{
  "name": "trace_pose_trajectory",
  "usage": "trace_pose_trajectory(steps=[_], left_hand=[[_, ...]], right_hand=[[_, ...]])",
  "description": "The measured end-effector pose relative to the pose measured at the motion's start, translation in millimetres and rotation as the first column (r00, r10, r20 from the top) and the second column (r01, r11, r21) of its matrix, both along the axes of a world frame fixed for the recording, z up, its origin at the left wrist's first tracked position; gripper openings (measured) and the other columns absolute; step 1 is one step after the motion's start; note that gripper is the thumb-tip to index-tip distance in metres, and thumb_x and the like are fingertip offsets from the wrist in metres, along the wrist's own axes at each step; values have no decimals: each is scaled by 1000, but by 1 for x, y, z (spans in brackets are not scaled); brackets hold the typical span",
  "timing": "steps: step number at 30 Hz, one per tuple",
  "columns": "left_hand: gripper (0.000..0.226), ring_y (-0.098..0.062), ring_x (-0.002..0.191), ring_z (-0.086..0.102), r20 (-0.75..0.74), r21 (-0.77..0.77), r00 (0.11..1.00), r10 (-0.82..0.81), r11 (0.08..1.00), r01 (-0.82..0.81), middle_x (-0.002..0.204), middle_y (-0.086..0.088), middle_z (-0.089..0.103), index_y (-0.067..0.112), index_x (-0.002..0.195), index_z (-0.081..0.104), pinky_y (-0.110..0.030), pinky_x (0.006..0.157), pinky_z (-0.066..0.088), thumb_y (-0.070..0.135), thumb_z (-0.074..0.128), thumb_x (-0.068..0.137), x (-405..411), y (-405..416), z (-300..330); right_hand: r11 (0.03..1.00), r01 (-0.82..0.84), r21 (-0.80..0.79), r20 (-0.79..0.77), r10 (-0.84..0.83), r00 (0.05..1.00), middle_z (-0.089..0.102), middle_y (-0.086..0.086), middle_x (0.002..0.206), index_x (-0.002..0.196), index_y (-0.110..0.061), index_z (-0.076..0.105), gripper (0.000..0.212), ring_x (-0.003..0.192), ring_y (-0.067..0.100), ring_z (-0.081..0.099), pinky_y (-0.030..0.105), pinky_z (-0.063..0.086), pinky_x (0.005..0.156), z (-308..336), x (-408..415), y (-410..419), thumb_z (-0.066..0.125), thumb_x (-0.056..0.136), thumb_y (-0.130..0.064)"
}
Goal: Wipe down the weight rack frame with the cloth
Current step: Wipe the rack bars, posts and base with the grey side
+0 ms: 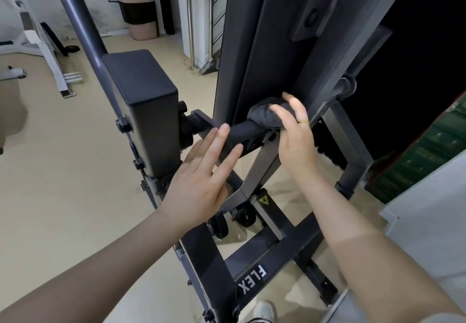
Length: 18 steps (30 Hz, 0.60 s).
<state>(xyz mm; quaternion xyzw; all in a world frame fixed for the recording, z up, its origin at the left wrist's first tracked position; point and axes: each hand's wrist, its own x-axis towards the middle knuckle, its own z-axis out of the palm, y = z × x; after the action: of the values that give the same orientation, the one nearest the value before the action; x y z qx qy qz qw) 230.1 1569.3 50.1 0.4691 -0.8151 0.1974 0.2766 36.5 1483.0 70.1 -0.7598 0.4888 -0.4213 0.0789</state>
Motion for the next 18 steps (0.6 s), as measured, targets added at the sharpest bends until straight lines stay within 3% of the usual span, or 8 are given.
trace_pose_trajectory(steps=[4, 7, 9, 10, 13, 15, 17, 18], left_hand=[[56, -39, 136, 24, -11, 5, 1000, 19, 1000, -19, 149, -24, 18, 8, 138, 34, -44, 108, 25, 9, 41, 83, -2, 2, -2], [59, -38, 137, 22, -26, -12, 999, 38, 999, -38, 149, -24, 16, 6, 140, 31, -43, 112, 18, 8, 42, 83, -8, 2, -3], [64, -34, 142, 14, -12, -50, 999, 32, 998, -33, 153, -21, 11, 2, 143, 26, -41, 114, 14, 7, 44, 82, -12, 4, -9], [66, -30, 145, 7, 20, -71, 1000, 14, 997, -13, 156, -18, 6, 1, 144, 22, -39, 116, 11, 5, 45, 82, -16, 6, -15], [68, -26, 146, 7, 158, -29, 985, -75, 996, 80, 157, -15, 6, 1, 146, 17, -35, 118, 7, 3, 44, 84, -27, 13, -41], [65, -27, 142, 18, 178, 71, 981, -77, 995, 65, 153, -16, 17, -1, 145, 21, -35, 118, 8, 3, 39, 82, -34, 12, -54], [63, -29, 138, 26, 137, 169, 990, -40, 985, 17, 150, -18, 28, -1, 140, 29, -37, 115, 15, 2, 44, 78, -37, 5, -61], [60, -29, 137, 28, 113, 209, 993, -14, 978, -10, 147, -20, 35, -1, 136, 35, -38, 113, 19, 3, 45, 77, -38, 2, -64]], right_hand=[[993, 96, -73, 42, -93, 995, 29, 10, 148, 131, -10, 49, 46, 141, 29, 23, 34, 21, 117, -17, 25, 20, 28, 91, -5], [977, -63, -202, -160, 30, 987, 21, 0, 149, 136, -20, 39, 41, 142, 20, 14, 26, 11, 119, -40, 20, 29, 30, 96, -15], [979, -103, -178, -318, 41, 947, 18, -11, 154, 138, -33, 39, 38, 142, 1, 6, 13, 5, 115, -50, -8, 27, 30, 102, -25], [978, -132, -161, -411, 55, 910, 18, -10, 154, 138, -32, 40, 41, 141, -1, 6, 13, 6, 114, -60, -23, 28, 32, 100, -18], [976, -188, -110, -604, 85, 792, 31, 3, 145, 134, -12, 42, 49, 139, 23, 27, 40, 34, 109, -94, -57, 28, 38, 87, 2], [962, -269, -49, -700, 159, 697, 45, 9, 138, 129, -4, 50, 39, 132, 28, 42, 42, 50, 96, -108, -64, 16, 45, 90, -1], [953, -302, 15, -774, 203, 600, 58, 11, 128, 118, -1, 62, 30, 123, 29, 51, 40, 48, 98, -107, -58, -4, 51, 90, -4], [953, -301, 44, -848, 195, 493, 60, 10, 127, 118, -2, 64, 32, 123, 28, 52, 38, 43, 104, -107, -52, -14, 51, 89, -5]])
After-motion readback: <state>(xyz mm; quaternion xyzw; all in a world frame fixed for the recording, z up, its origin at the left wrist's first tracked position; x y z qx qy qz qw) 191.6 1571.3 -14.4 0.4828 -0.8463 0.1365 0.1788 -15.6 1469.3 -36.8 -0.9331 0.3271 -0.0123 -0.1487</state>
